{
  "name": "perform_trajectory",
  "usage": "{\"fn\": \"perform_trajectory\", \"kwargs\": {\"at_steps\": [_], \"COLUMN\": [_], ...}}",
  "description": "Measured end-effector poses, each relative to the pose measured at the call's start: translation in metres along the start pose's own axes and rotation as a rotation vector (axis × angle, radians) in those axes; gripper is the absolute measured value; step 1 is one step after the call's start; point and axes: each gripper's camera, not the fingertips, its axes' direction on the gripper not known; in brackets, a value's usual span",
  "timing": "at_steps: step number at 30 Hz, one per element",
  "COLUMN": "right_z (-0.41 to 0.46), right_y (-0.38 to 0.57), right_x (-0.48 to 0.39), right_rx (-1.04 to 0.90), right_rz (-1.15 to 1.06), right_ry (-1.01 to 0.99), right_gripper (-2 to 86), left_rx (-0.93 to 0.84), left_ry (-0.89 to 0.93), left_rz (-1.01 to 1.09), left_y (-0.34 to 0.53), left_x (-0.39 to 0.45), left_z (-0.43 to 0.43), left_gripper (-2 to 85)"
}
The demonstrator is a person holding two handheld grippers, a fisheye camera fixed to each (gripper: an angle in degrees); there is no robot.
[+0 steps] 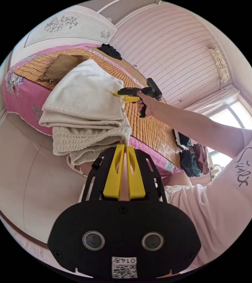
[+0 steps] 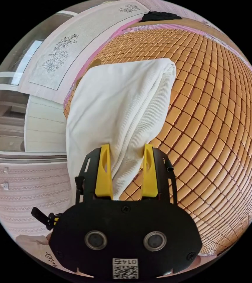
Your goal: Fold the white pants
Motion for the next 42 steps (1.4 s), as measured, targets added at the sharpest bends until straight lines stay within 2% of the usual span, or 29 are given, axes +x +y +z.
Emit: {"fn": "perform_trajectory", "kwargs": {"at_steps": [4,6,10,13,15,17,19,20,22,24,27,29,33,35,37,39,42], "right_z": [-0.029,-0.071,-0.15,-0.221,-0.264,-0.276,-0.269,-0.254,-0.217,-0.154,-0.12,-0.123,-0.128,-0.113,-0.09,-0.05,-0.002], "right_y": [-0.013,-0.015,0.003,0.059,0.136,0.195,0.245,0.27,0.296,0.315,0.334,0.339,0.333,0.32,0.303,0.276,0.254], "right_x": [-0.004,-0.009,-0.011,0.002,0.013,0.016,0.022,0.031,0.049,0.075,0.064,0.038,-0.037,-0.065,-0.092,-0.121,-0.125], "right_rx": [0.006,0.108,0.31,0.507,0.662,0.716,0.697,0.649,0.525,0.276,0.151,0.155,0.244,0.26,0.239,0.159,-0.006], "right_rz": [-0.06,-0.119,-0.189,-0.256,-0.302,-0.31,-0.266,-0.209,-0.115,0.054,0.035,-0.061,-0.318,-0.401,-0.475,-0.511,-0.452], "right_ry": [-0.184,-0.302,-0.363,-0.367,-0.319,-0.236,-0.177,-0.17,-0.179,-0.175,-0.108,-0.039,0.283,0.376,0.399,0.401,0.542], "right_gripper": [7.8,6.9,6.1,6.1,6.5,6.8,7.1,7.0,6.8,6.4,5.3,5.3,7.8,10.0,13.3,20.0,20.7], "left_rx": [0.137,0.236,0.418,0.485,0.462,0.406,0.28,0.24,0.045,-0.113,-0.288,-0.284,-0.177,-0.14,-0.135,-0.151,-0.246], "left_ry": [-0.059,-0.06,-0.101,-0.078,-0.081,-0.097,-0.114,-0.119,-0.165,-0.183,-0.231,-0.209,-0.197,-0.215,-0.22,-0.198,-0.151], "left_rz": [0.071,0.157,0.441,0.66,0.76,0.797,0.72,0.687,0.535,0.421,0.281,0.242,0.201,0.211,0.19,0.175,0.154], "left_y": [-0.03,-0.055,-0.12,-0.142,-0.143,-0.137,-0.127,-0.124,-0.109,-0.096,-0.08,-0.077,-0.092,-0.104,-0.124,-0.139,-0.16], "left_x": [0.009,0.02,0.068,0.114,0.136,0.145,0.126,0.118,0.072,0.041,0.013,0.009,0.014,0.021,0.026,0.027,0.026], "left_z": [-0.041,-0.068,-0.12,-0.135,-0.131,-0.116,-0.075,-0.06,0.011,0.065,0.115,0.115,0.086,0.084,0.104,0.128,0.176], "left_gripper": [-1.0,-1.0,-1.0,-1.0,-1.0,-1.0,-1.0,-1.0,-1.0,-0.9,-0.7,-0.5,0.4,2.3,6.5,8.4,11.0]}}
